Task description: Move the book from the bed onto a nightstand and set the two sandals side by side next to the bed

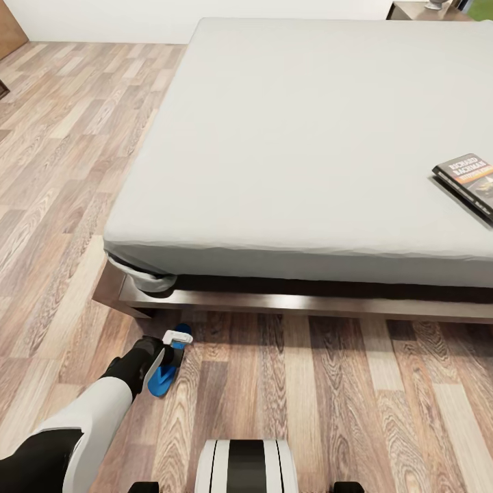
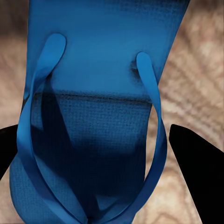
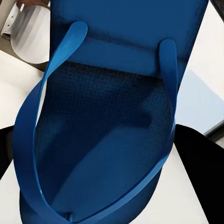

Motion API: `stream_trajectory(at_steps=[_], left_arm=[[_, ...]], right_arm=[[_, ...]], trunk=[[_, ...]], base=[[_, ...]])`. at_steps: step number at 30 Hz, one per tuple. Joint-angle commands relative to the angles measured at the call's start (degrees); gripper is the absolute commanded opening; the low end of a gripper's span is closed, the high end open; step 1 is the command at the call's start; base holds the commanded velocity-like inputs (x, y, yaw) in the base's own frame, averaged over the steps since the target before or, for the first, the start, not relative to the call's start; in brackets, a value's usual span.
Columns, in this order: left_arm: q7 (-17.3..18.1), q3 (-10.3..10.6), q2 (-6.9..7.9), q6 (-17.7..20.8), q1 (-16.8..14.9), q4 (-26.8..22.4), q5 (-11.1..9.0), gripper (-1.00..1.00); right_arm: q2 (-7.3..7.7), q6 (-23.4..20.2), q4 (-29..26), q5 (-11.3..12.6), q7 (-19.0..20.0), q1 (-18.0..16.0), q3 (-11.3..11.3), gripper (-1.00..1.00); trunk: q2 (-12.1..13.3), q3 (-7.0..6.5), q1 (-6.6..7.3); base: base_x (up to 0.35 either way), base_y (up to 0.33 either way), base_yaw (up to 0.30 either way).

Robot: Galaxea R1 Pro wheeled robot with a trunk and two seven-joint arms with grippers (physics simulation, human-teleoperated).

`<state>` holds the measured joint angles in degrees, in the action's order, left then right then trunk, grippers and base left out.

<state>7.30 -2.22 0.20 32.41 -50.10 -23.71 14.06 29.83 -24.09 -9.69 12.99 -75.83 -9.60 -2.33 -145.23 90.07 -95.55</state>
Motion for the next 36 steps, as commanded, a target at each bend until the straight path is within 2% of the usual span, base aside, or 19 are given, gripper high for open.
stream_trajectory(at_steps=[1,10,15,20,36], left_arm=[[0.5,-0.2,-0.02,0.2,0.0,-0.1,0.6,-1.00],[0.5,-0.2,-0.02,0.1,0.0,-0.2,0.6,-1.00],[0.5,-0.2,-0.02,-0.1,0.0,-0.4,0.6,-1.00],[0.5,-0.3,-0.02,-0.5,0.1,-0.6,0.5,-1.00],[0.9,-0.9,0.07,-5.8,0.1,-0.2,0.0,-1.00]], right_arm=[[-0.01,-0.6,-0.1,-0.1,-0.2,0.0,-0.2,-1.00],[-0.03,-0.6,-0.1,-0.1,-0.1,0.1,-0.2,-1.00],[-0.04,-0.6,-0.1,-0.1,0.0,0.1,-0.2,-1.00],[-0.04,-0.6,-0.1,0.0,0.1,0.1,-0.2,-1.00],[0.02,-0.6,0.0,0.0,0.5,0.1,-0.2,-1.00]], trunk=[[0.0,0.03,0.01],[0.0,0.03,0.01],[-0.1,1.14,-0.12],[-0.1,1.14,-0.12],[-0.1,1.36,-0.15]], base=[[0.000,0.000,0.000],[0.000,0.000,0.000],[0.000,0.000,0.000],[0.000,0.000,0.000],[0.000,0.000,0.000]])
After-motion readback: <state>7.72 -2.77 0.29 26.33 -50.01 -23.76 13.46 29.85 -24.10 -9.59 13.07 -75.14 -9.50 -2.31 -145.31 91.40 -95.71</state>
